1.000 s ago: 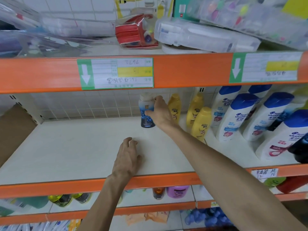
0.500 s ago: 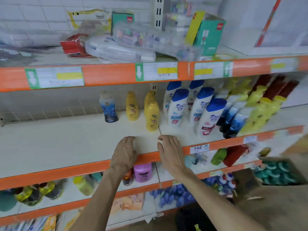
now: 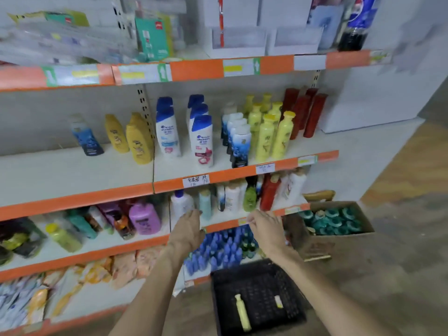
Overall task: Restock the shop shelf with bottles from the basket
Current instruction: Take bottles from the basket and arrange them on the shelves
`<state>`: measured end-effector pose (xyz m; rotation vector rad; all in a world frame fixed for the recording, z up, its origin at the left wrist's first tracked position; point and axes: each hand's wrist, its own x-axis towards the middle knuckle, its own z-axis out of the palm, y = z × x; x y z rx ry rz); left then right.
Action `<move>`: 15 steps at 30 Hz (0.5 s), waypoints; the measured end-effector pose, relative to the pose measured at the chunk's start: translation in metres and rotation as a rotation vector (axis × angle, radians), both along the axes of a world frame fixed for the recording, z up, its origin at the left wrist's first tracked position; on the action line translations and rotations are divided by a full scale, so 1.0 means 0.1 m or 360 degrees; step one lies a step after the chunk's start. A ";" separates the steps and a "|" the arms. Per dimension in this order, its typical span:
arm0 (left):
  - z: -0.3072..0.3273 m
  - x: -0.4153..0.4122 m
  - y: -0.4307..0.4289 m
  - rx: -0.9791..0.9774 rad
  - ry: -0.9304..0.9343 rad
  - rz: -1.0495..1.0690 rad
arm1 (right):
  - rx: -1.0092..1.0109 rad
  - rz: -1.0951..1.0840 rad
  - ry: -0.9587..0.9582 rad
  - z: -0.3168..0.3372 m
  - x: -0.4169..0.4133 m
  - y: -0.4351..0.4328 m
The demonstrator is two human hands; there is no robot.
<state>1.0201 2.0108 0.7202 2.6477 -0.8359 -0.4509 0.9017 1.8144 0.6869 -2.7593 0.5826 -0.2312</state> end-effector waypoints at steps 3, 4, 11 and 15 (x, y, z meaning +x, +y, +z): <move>-0.03 -0.40 -0.25 0.0032 0.0065 0.0014 | 0.0060 -0.0036 0.0132 -0.03 -0.39 -0.27; -0.04 -0.50 -0.30 0.0059 0.0068 0.0024 | 0.0062 -0.0058 0.0159 -0.04 -0.48 -0.33; -0.10 -0.83 -0.51 0.0181 0.0100 0.0039 | 0.0139 -0.0002 0.0283 -0.16 -0.78 -0.45; -0.07 -0.82 -0.62 0.0148 0.0117 0.0032 | 0.0179 0.0002 0.0316 -0.13 -0.76 -0.50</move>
